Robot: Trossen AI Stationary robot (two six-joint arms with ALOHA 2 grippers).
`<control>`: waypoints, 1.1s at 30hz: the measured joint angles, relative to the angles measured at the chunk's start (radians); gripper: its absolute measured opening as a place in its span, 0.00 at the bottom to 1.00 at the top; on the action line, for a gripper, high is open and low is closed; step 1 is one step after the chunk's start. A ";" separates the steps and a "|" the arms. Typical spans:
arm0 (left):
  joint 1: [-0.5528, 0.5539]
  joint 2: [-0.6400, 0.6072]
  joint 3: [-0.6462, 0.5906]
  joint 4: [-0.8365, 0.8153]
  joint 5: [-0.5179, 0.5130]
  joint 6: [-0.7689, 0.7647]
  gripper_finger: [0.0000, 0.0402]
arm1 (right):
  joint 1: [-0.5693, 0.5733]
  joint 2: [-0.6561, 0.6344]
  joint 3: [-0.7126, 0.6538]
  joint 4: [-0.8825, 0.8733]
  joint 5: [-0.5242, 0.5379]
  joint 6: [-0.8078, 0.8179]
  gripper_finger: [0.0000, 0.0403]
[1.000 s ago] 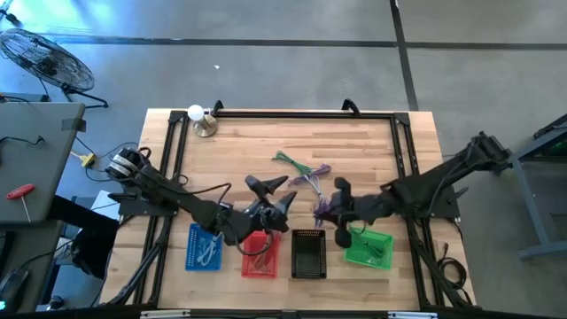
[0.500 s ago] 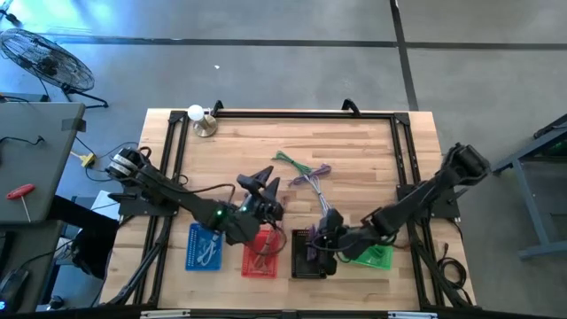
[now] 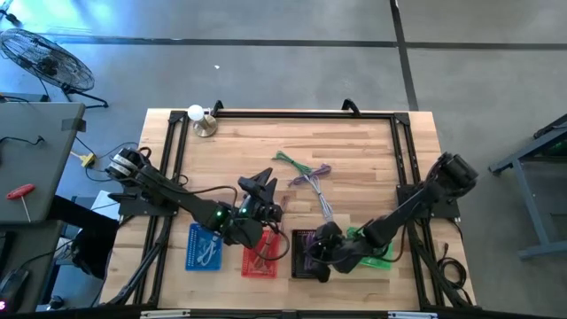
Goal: Pick & Place USB Port
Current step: Put the left violet charger cable into the black bin, then put the light blue charger cable into the blue bin
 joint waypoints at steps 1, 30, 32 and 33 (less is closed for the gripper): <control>0.000 0.000 0.000 0.000 0.001 0.000 0.66 | 0.003 0.008 0.000 -0.003 0.001 0.016 0.04; 0.000 0.000 0.000 -0.004 0.022 0.037 0.66 | 0.004 0.044 0.000 0.080 -0.109 0.018 0.33; 0.000 0.000 0.000 -0.003 0.019 0.047 0.66 | 0.003 0.037 0.000 0.080 -0.114 -0.018 0.33; 0.000 0.000 0.000 -0.002 0.016 0.048 0.66 | 0.003 0.030 0.000 0.079 -0.114 -0.045 0.33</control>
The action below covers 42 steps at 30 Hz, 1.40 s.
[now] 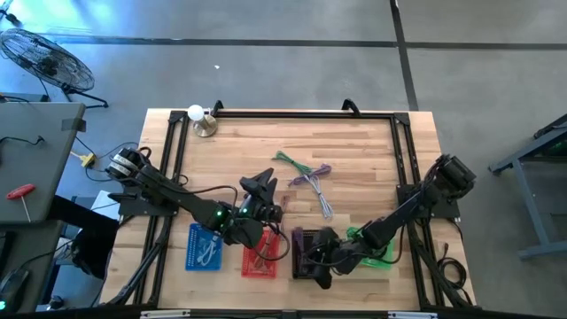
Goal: Pick & Place USB Port
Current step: Put the light blue charger cable into the blue bin
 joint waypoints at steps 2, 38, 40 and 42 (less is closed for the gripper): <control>0.000 0.000 0.000 0.001 -0.006 0.000 0.66 | -0.005 -0.024 0.000 -0.002 0.000 -0.063 0.33; 0.001 0.000 0.000 -0.003 0.010 -0.132 0.66 | -0.557 -0.397 0.000 -0.849 -0.292 -0.613 0.24; 0.001 0.000 0.000 -0.003 0.008 -0.143 0.66 | -0.567 -0.376 0.000 -0.837 -0.298 -0.618 0.27; 0.001 0.000 0.000 -0.003 -0.002 -0.145 0.66 | -0.576 -0.354 0.000 -0.808 -0.298 -0.619 0.29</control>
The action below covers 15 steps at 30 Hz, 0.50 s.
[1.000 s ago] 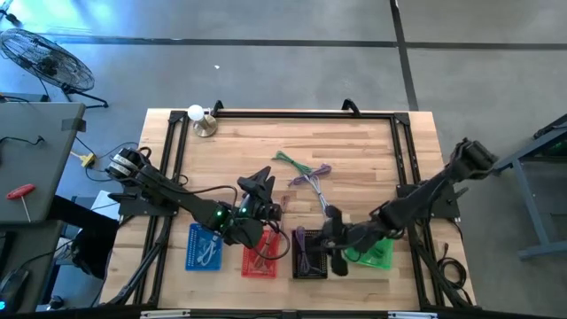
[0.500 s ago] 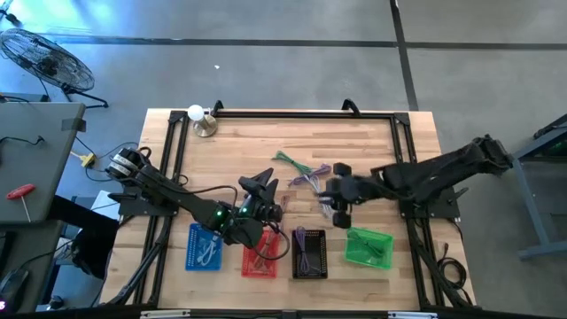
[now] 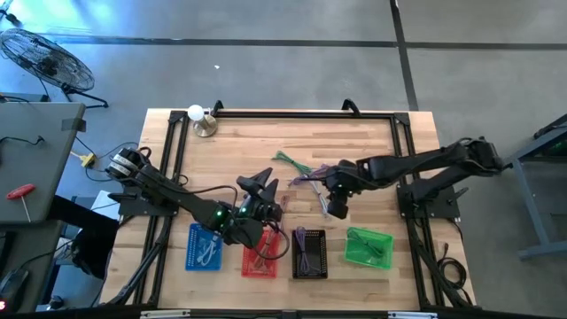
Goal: Pick & Place USB Port
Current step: Put the light blue charger cable into the blue bin
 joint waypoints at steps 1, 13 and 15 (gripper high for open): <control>0.000 0.000 0.000 0.000 -0.004 0.000 0.66 | -0.005 0.014 0.000 0.007 -0.003 -0.005 0.31; 0.000 0.000 0.000 0.000 -0.019 -0.019 0.66 | -0.026 0.161 0.000 0.008 -0.025 -0.052 0.36; 0.000 0.000 0.000 0.000 -0.019 -0.020 0.66 | -0.026 0.181 0.000 0.012 -0.025 -0.052 0.35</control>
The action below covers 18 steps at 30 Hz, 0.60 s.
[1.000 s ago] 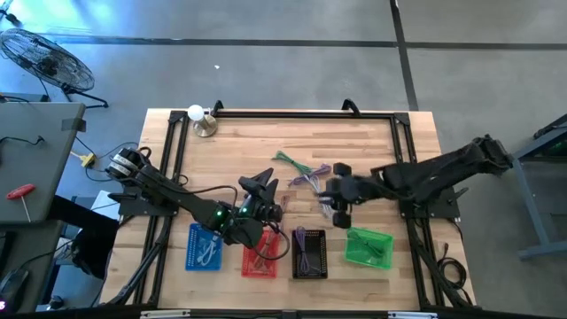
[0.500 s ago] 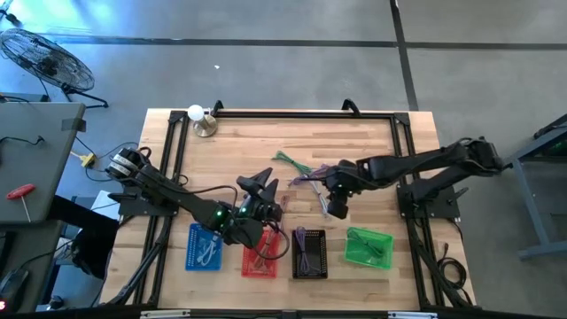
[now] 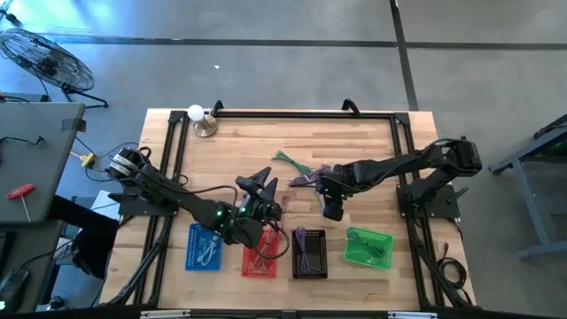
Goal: Pick & Place USB Port
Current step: Put the light blue charger cable into the blue bin
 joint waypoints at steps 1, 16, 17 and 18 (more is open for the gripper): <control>0.000 0.000 0.000 0.000 0.000 0.000 0.66 | 0.000 0.009 0.000 0.007 0.000 0.000 0.35; -0.001 0.000 0.000 0.000 0.000 -0.003 0.66 | 0.000 0.076 0.000 0.089 -0.012 0.005 0.35; -0.001 0.000 0.000 0.000 0.000 -0.004 0.66 | 0.000 0.076 0.000 0.094 -0.012 0.005 0.35; -0.001 0.000 0.000 0.000 0.000 -0.009 0.66 | 0.000 0.076 0.000 0.097 -0.012 0.005 0.35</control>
